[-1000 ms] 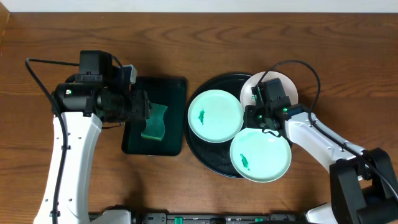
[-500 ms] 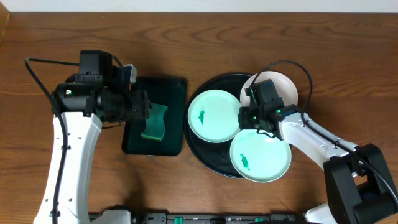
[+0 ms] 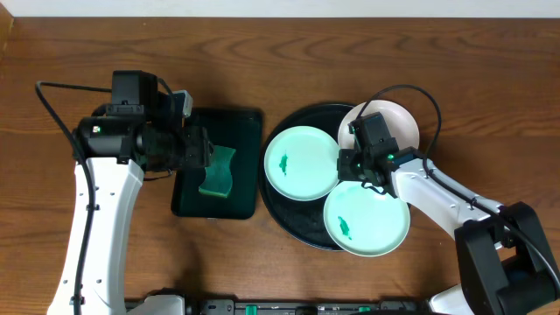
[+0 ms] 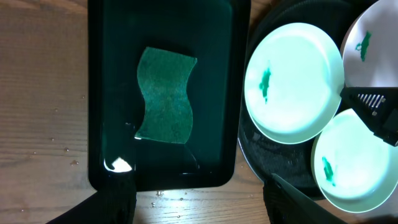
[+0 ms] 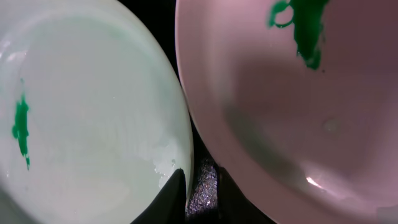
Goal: Clean dirty plates on tray and stack at the side
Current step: 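Close the right gripper on the pink plate rim and hold it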
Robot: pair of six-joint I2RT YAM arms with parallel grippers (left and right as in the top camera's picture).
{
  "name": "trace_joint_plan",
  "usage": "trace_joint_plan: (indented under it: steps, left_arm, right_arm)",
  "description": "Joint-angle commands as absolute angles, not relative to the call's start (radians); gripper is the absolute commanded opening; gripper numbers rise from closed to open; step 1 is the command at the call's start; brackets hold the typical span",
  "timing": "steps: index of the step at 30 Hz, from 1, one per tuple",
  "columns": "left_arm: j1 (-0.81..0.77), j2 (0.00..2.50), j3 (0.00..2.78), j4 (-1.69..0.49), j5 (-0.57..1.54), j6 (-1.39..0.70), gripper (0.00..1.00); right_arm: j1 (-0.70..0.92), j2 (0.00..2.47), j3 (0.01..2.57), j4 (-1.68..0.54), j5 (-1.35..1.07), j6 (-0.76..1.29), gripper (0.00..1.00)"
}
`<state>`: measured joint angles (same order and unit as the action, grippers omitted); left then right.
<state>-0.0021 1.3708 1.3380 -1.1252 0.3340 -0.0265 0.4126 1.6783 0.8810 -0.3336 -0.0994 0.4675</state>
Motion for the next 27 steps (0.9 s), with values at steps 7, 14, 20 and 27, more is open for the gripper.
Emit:
trace_joint_plan:
  steps: [7, 14, 20, 27]
  left_arm:
    - [-0.004, 1.373, 1.331, -1.127, 0.324, -0.028, 0.66]
    - [-0.004, 1.373, 1.331, -1.127, 0.325, -0.028, 0.66]
    - [-0.004, 1.373, 1.331, -1.127, 0.325, -0.028, 0.66]
    - [-0.004, 1.373, 1.331, -1.127, 0.325, -0.028, 0.66]
  right_arm:
    - [0.434, 1.687, 0.873, -0.324, -0.075, 0.482, 0.15]
    - [0.434, 1.708, 0.873, -0.298, -0.076, 0.482, 0.15]
    - [0.434, 1.720, 0.873, -0.278, -0.079, 0.482, 0.15]
    - [0.434, 1.720, 0.873, -0.275, -0.079, 0.482, 0.08]
